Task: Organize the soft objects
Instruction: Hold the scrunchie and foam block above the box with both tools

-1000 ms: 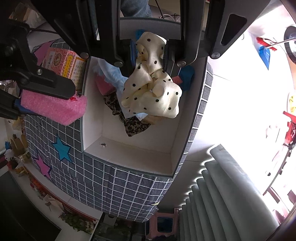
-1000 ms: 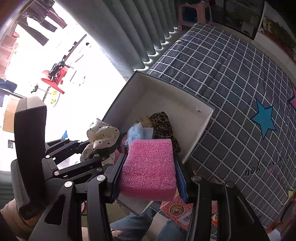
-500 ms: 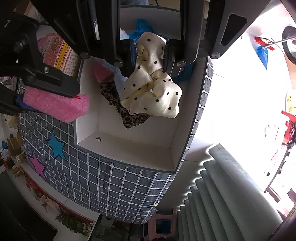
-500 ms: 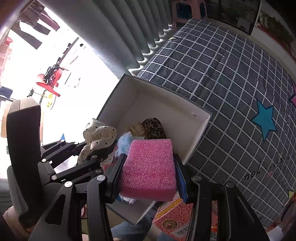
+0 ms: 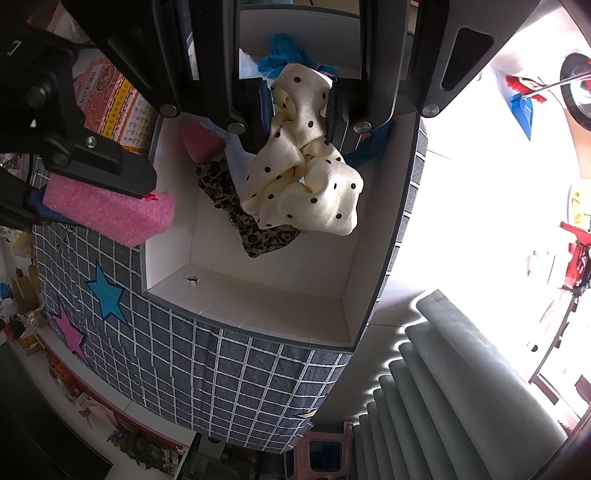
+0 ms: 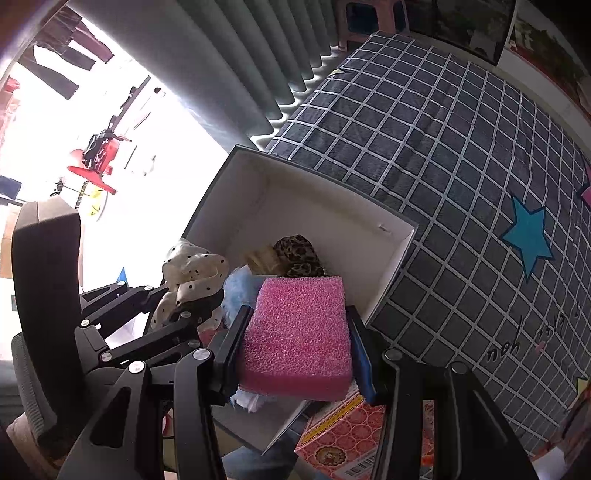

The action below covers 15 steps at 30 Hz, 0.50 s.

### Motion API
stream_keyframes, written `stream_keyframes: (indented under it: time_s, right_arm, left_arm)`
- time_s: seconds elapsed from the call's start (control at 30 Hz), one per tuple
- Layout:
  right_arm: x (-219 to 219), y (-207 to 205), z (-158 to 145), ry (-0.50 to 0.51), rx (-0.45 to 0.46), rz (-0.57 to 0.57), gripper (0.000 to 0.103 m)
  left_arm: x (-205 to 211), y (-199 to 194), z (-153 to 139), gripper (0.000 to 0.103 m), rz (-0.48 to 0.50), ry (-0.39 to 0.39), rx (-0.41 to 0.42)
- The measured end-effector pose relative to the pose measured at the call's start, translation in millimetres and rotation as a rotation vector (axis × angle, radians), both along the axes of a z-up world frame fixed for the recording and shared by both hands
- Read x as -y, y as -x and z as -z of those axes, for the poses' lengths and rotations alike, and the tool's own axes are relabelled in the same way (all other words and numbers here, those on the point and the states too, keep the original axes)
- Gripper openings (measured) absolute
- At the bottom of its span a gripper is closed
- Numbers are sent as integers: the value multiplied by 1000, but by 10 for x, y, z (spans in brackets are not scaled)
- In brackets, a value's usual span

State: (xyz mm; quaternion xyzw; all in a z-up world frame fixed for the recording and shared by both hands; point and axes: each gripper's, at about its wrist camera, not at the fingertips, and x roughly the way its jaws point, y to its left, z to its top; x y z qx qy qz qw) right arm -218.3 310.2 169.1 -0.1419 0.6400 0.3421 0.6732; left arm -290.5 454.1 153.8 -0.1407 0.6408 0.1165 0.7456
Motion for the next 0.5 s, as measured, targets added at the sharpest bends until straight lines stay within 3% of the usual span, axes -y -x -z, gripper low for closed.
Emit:
stream_keyframes:
  time_s: [0.5]
  right_arm:
    - [16,-13,8,4,3,0,50]
  left_arm:
    - [2,-15,24,25,1,-7,-10]
